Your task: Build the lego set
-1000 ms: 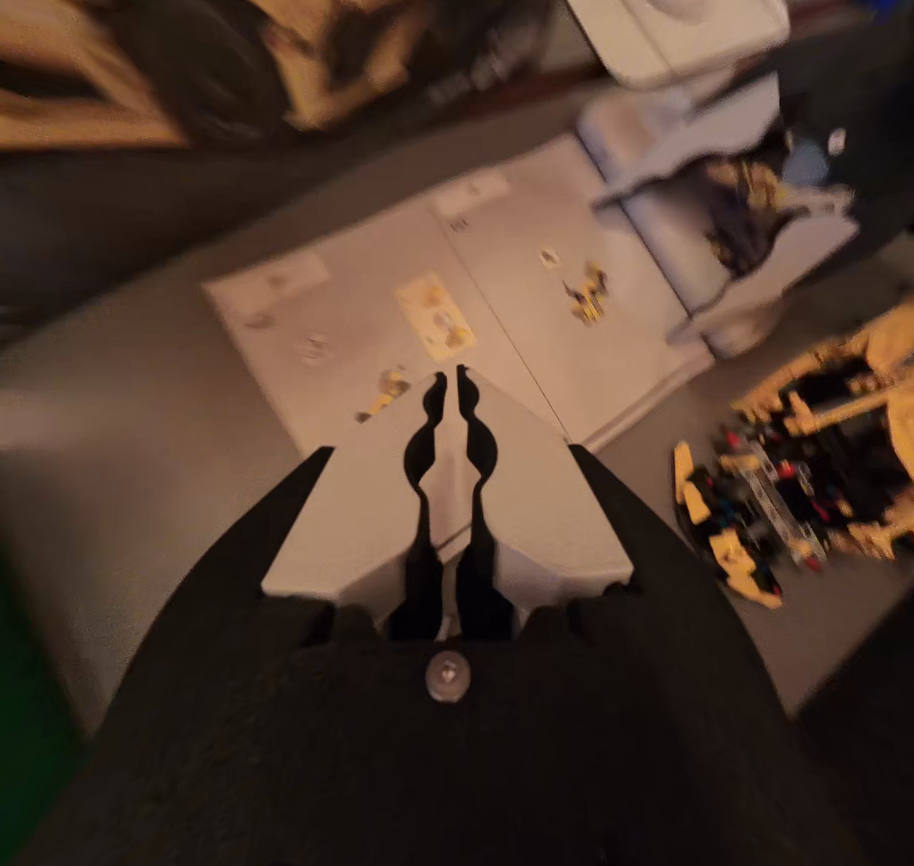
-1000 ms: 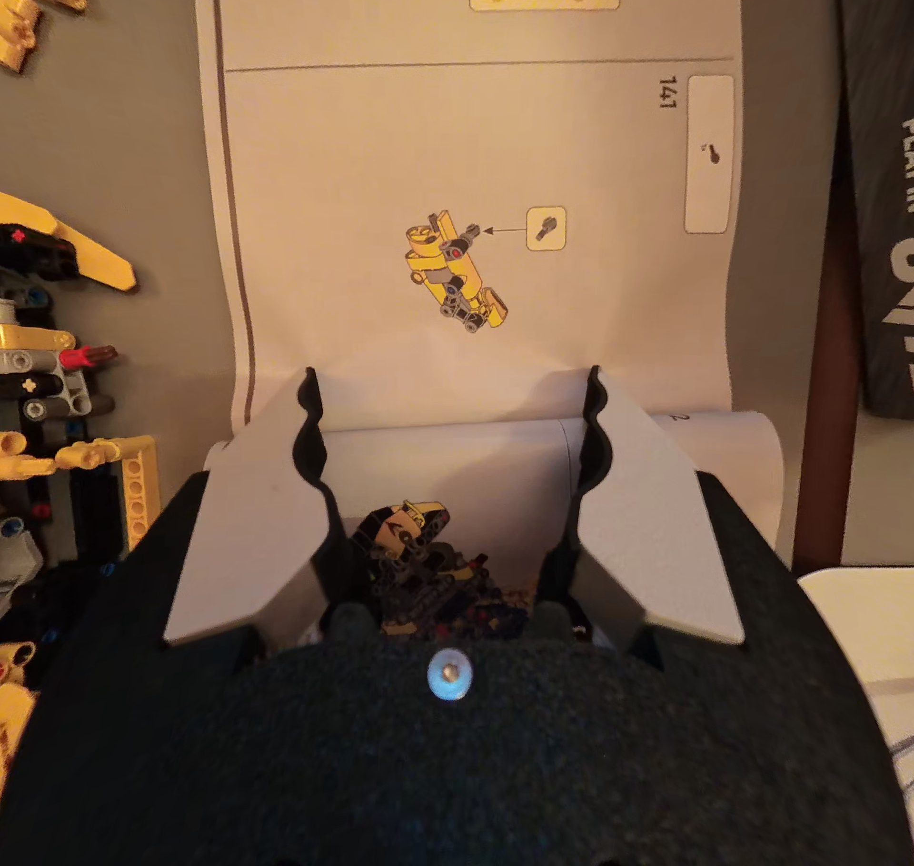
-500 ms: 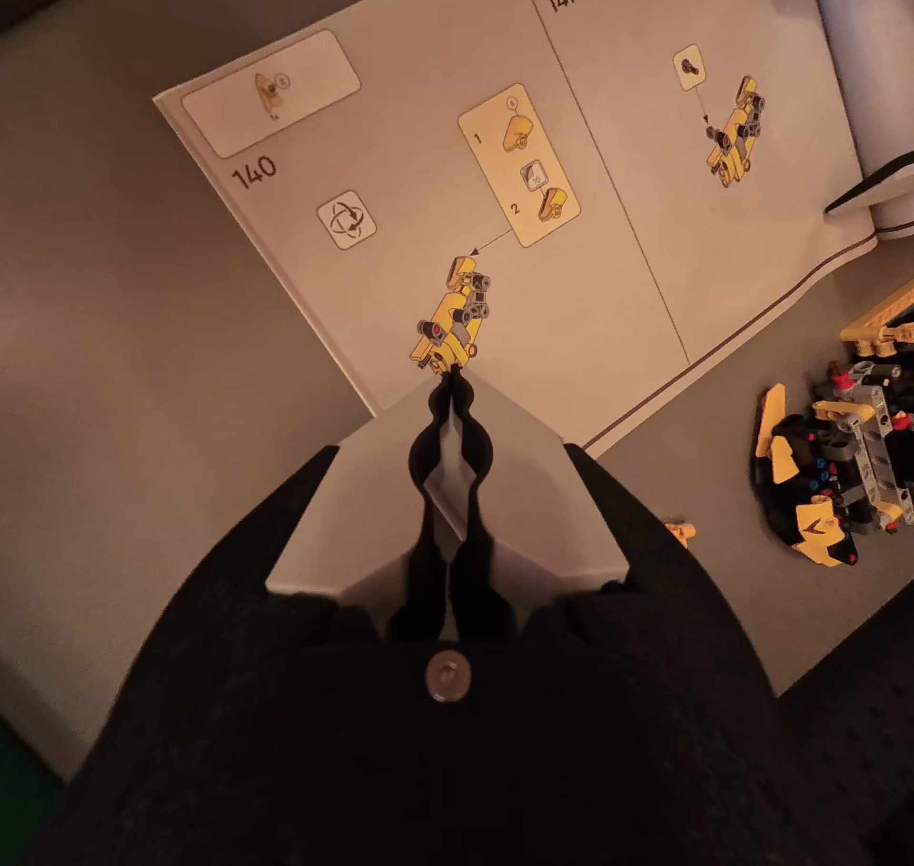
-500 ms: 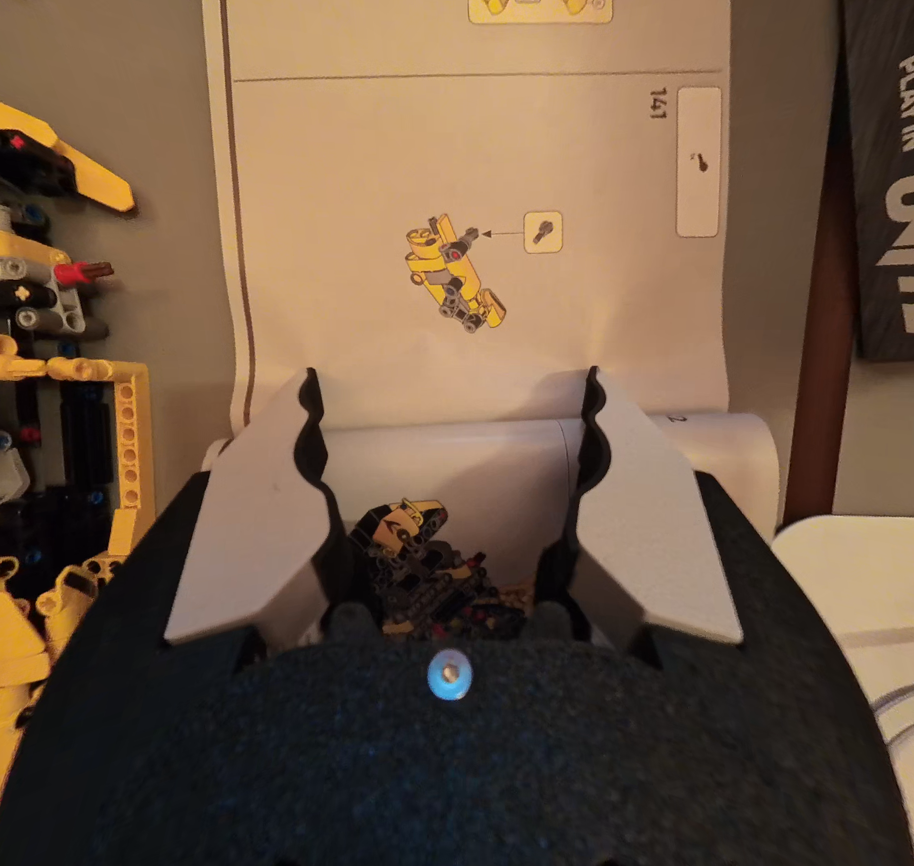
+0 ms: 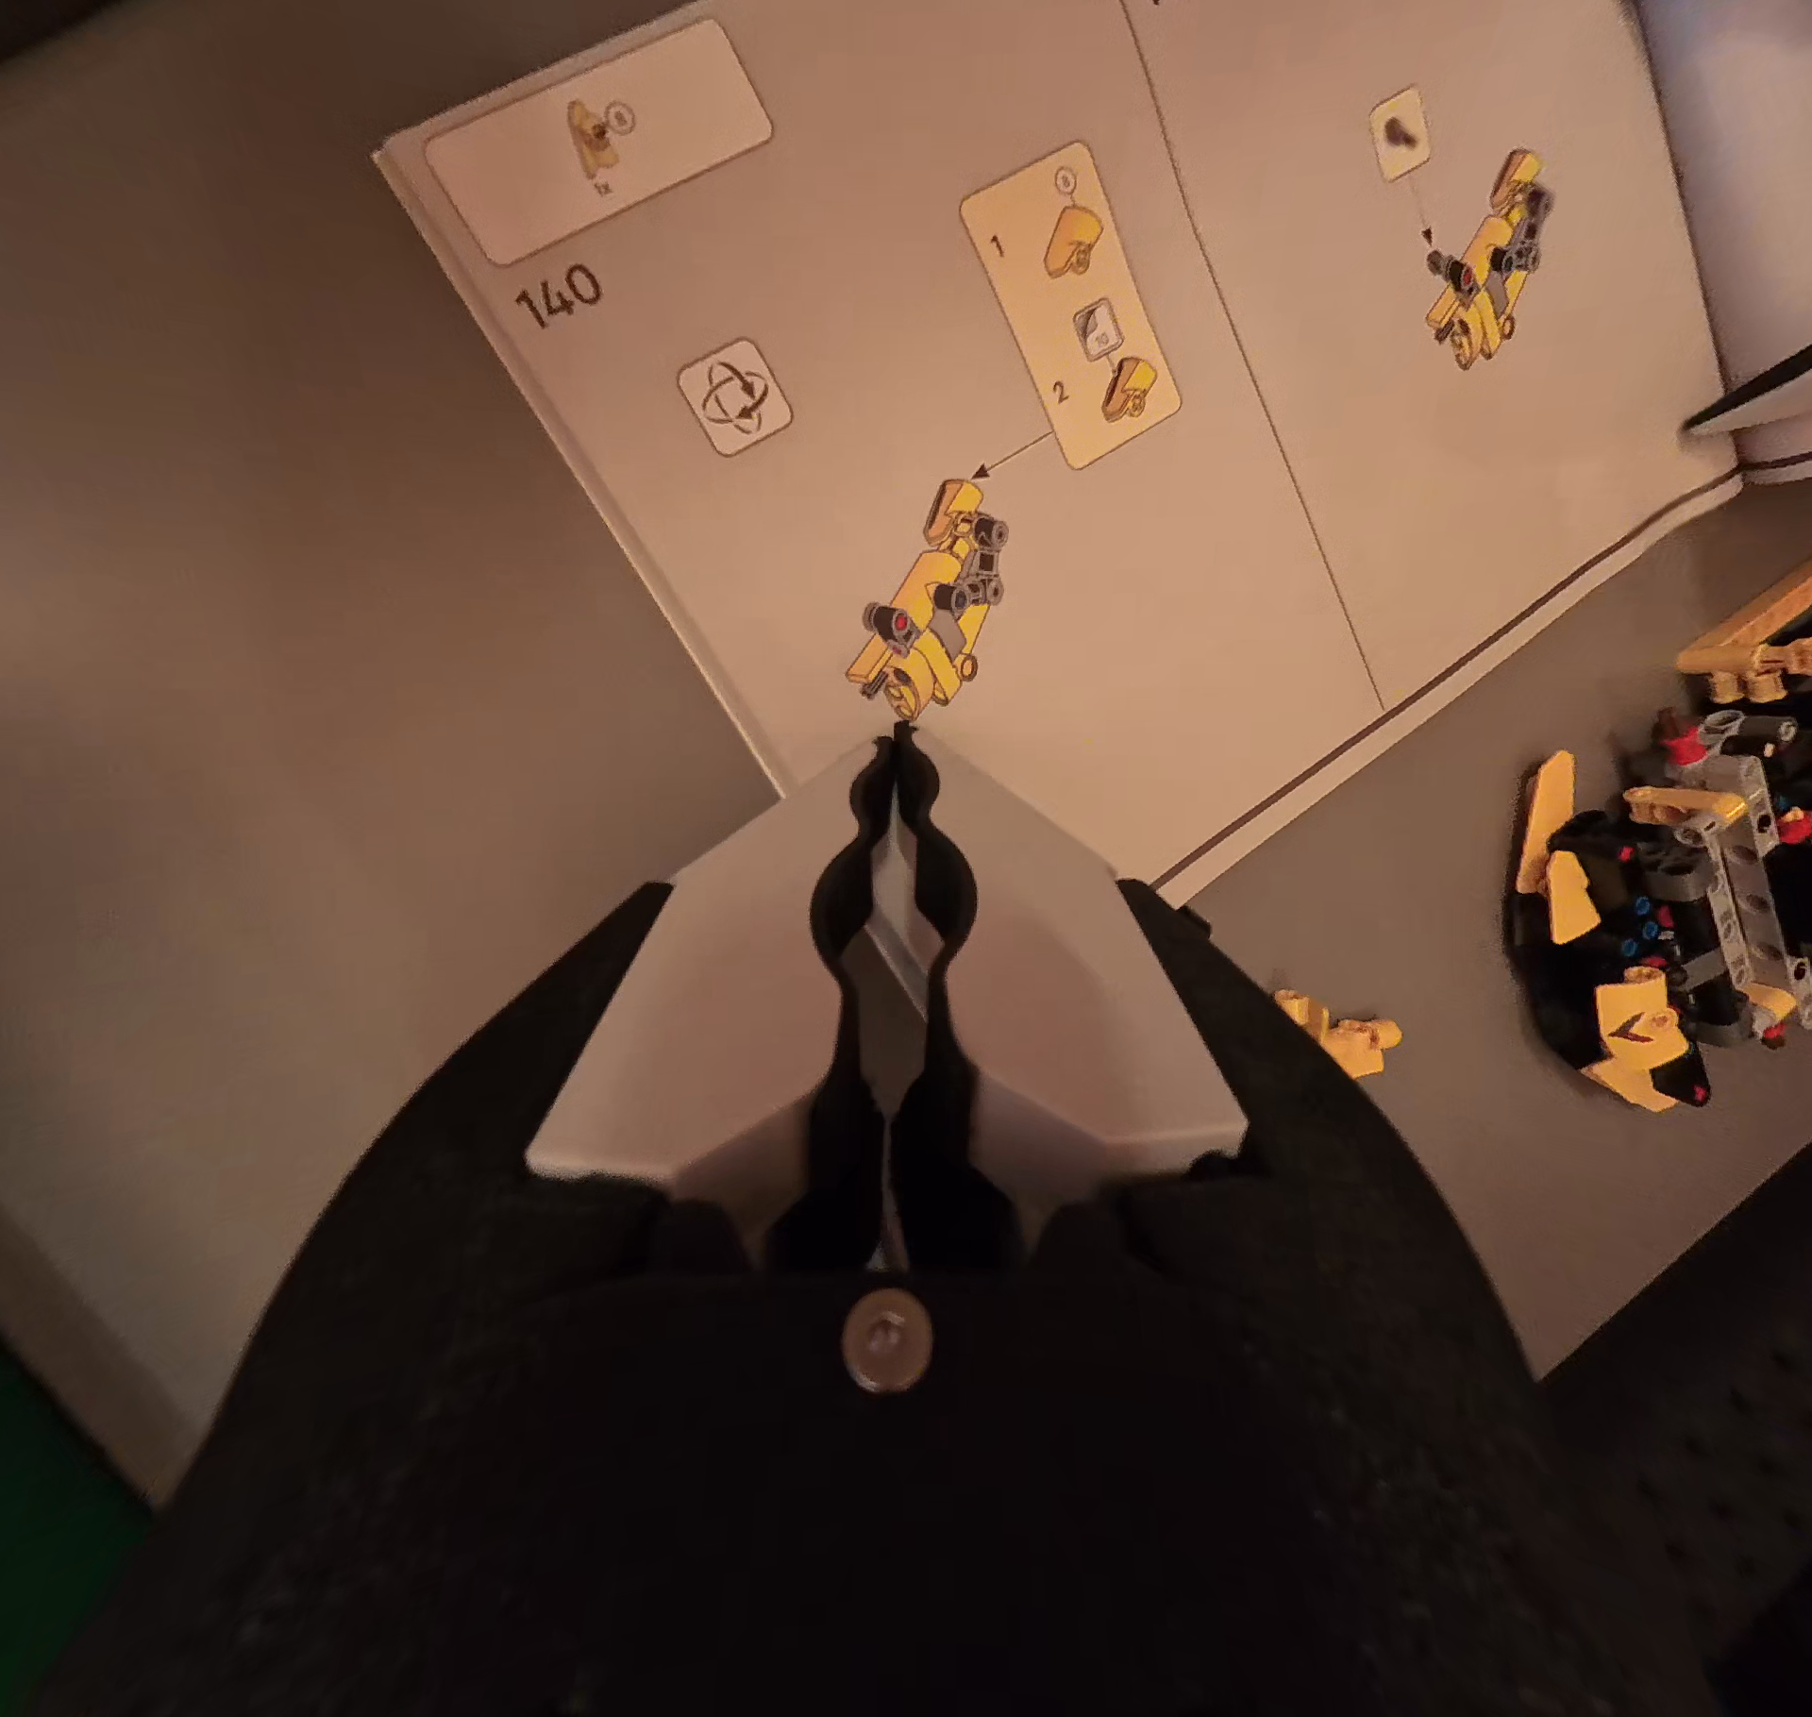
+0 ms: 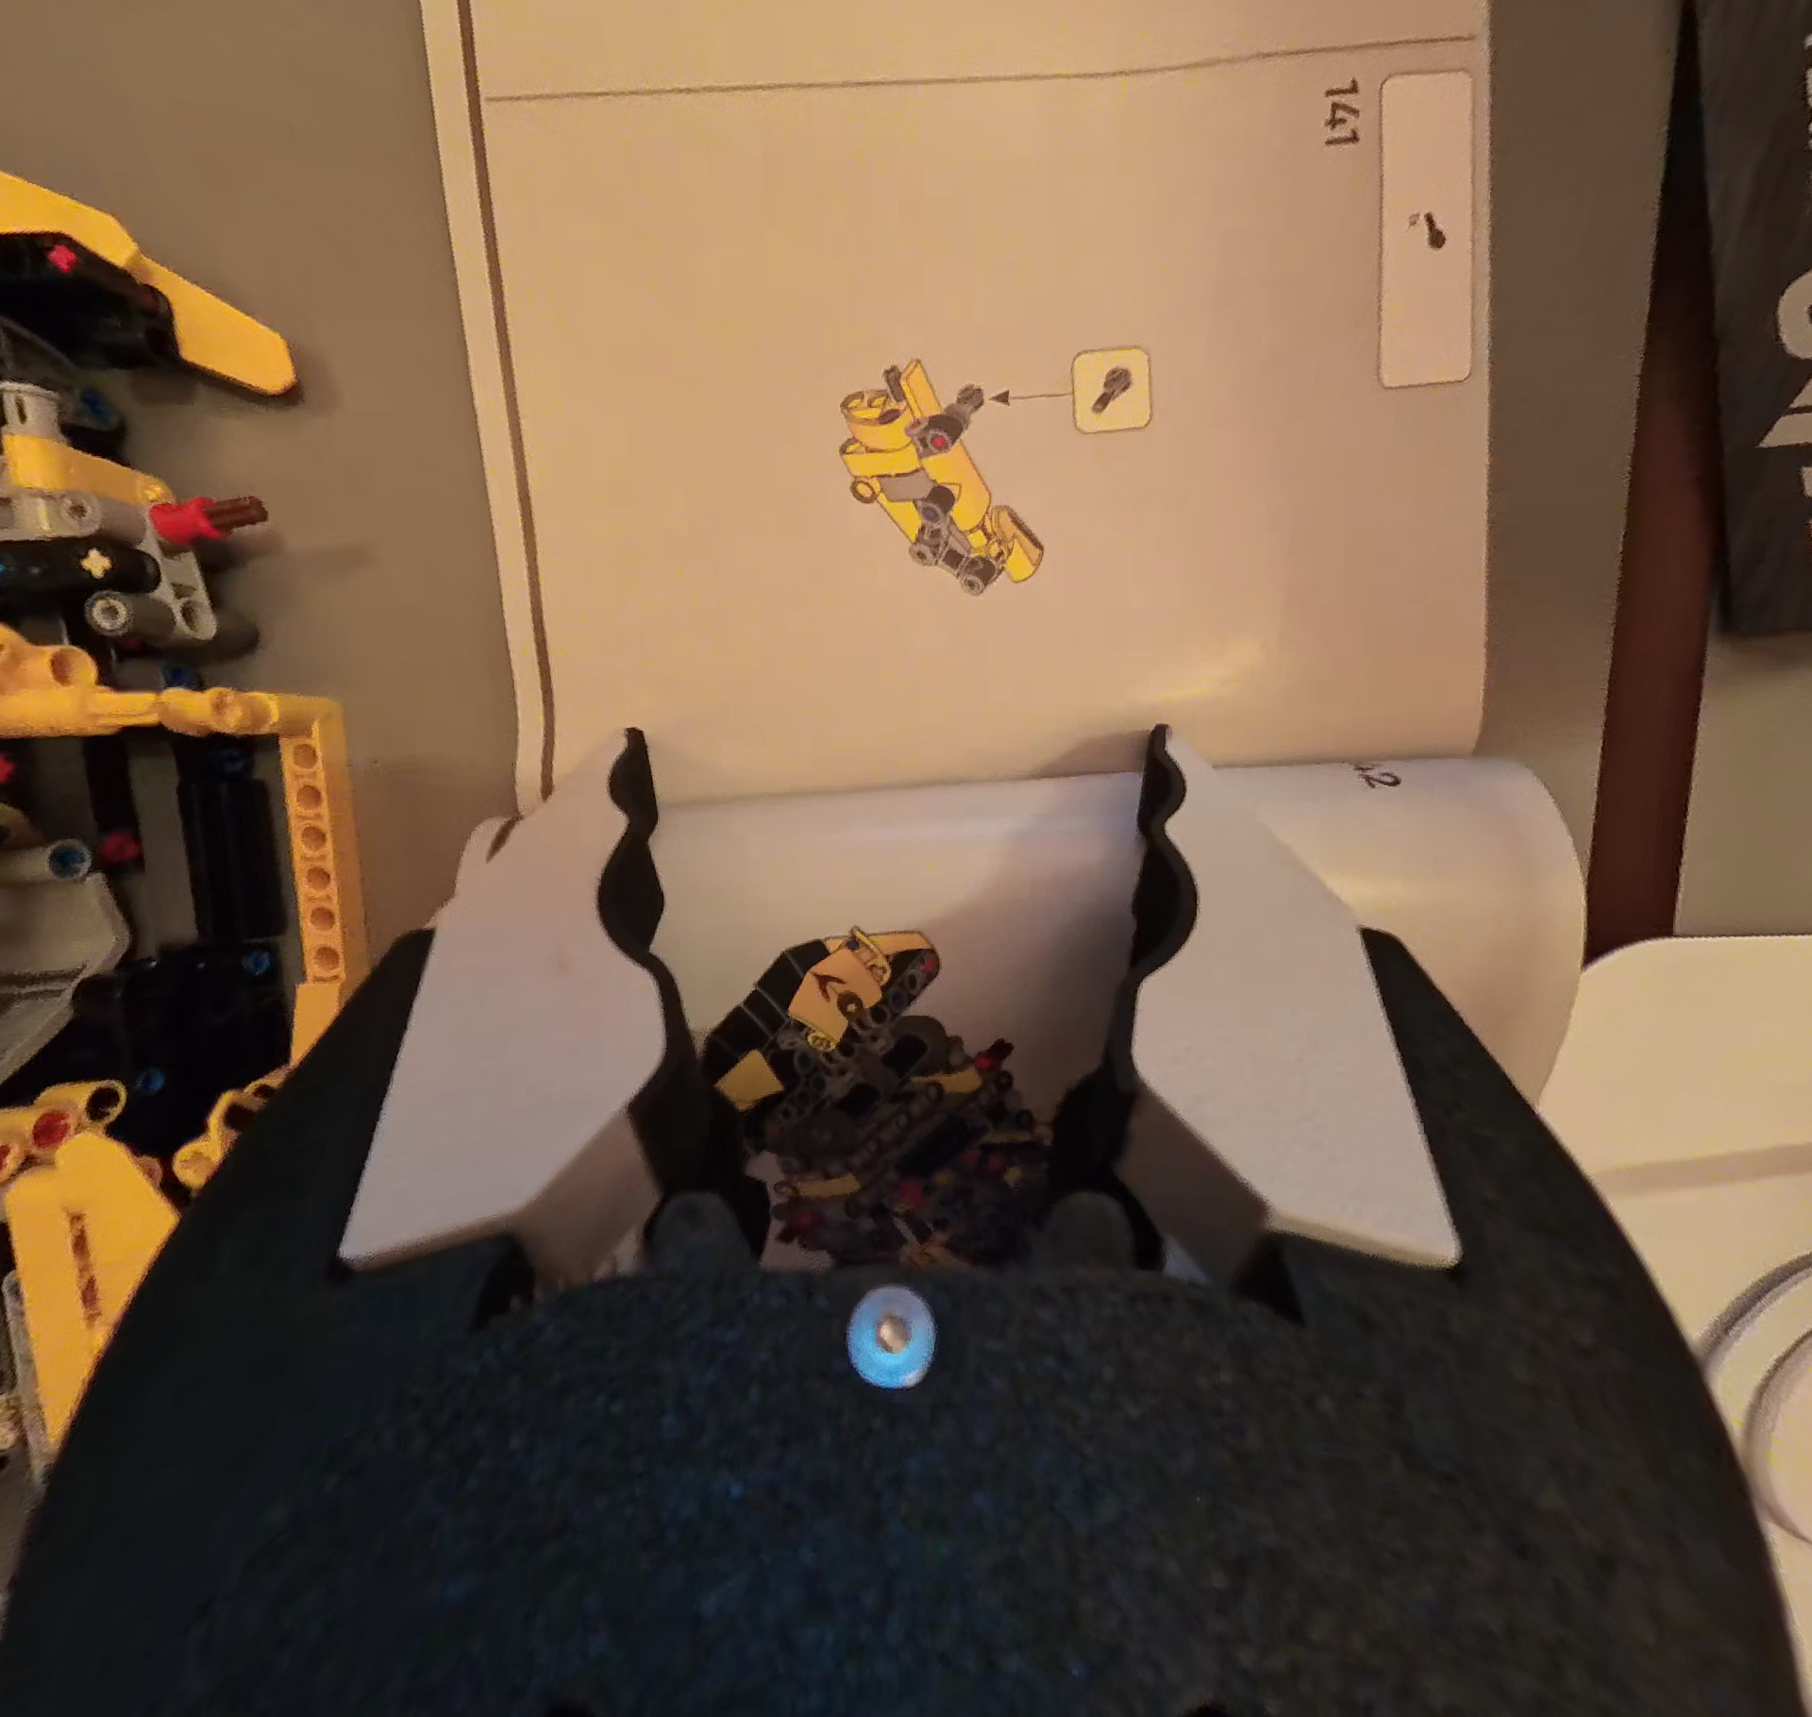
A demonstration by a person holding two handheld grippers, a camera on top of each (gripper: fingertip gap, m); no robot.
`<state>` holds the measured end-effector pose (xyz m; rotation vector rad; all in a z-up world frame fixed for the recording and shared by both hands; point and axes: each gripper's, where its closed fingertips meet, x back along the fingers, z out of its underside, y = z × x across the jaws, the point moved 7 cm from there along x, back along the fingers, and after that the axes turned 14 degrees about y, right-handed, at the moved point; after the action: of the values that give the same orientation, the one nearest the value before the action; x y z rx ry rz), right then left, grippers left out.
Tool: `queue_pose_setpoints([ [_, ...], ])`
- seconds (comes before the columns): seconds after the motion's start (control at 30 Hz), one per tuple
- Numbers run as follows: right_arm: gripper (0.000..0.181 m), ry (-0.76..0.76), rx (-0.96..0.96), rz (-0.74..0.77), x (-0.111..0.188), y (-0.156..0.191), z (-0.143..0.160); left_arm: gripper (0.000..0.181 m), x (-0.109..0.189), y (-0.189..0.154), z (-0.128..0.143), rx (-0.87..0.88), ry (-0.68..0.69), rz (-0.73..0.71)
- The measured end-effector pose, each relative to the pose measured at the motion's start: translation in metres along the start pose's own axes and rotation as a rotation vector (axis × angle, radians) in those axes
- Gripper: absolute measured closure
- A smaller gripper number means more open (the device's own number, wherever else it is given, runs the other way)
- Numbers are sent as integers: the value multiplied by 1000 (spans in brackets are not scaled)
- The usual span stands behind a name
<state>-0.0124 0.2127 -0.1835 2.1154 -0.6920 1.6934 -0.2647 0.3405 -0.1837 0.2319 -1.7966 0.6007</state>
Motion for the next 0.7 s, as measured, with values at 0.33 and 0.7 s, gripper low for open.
queue_pose_setpoints([
  [0.33,94,-315,-263,33,94,38,32,181,-2,-9,-5,-41,18,-37],
  [0.7,124,-422,-551,-110,74,274,94,173,47,0,-17,21,-296,-54],
])
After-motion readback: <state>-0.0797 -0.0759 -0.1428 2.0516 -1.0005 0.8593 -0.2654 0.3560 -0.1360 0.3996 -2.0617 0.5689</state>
